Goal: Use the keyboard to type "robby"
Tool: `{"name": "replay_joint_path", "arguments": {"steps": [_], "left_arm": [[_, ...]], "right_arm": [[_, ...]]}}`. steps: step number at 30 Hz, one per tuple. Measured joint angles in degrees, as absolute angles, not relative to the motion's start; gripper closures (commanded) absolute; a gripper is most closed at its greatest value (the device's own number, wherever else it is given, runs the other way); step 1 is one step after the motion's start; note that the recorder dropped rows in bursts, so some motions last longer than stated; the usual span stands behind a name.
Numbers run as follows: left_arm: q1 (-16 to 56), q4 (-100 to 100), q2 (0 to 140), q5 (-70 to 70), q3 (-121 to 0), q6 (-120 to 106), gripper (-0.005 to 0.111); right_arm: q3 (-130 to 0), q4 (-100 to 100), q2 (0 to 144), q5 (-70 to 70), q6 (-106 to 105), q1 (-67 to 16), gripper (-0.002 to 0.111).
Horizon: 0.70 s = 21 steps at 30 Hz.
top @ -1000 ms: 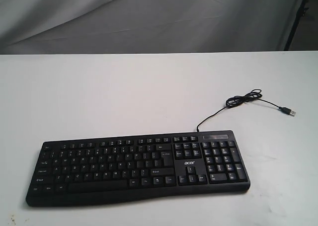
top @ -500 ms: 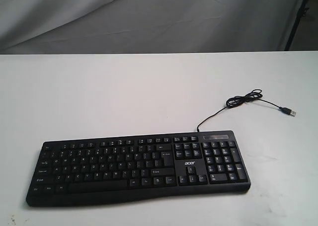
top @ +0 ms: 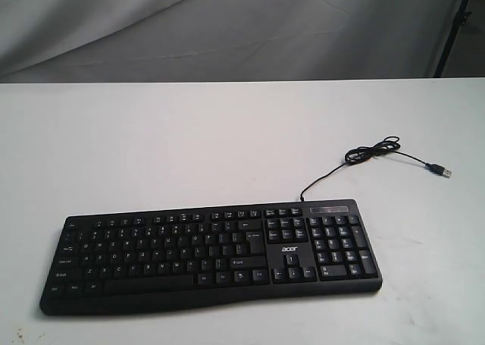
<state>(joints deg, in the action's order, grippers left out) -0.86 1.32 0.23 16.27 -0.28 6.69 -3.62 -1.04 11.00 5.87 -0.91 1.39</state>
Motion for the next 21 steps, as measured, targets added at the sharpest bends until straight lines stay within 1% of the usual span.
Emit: {"name": "replay_joint_path", "arguments": {"steps": [10, 21], "left_arm": [[-0.86, 1.32, 0.23, 16.27, -0.28, 6.69, 0.107], [-0.86, 1.32, 0.23, 16.27, -0.28, 6.69, 0.107]], "right_arm": [[-0.2, 0.0, 10.55, 6.24, -0.81, 1.39, 0.108], [-0.2, 0.0, 10.55, 13.41, -0.71, 1.39, 0.108]]}}
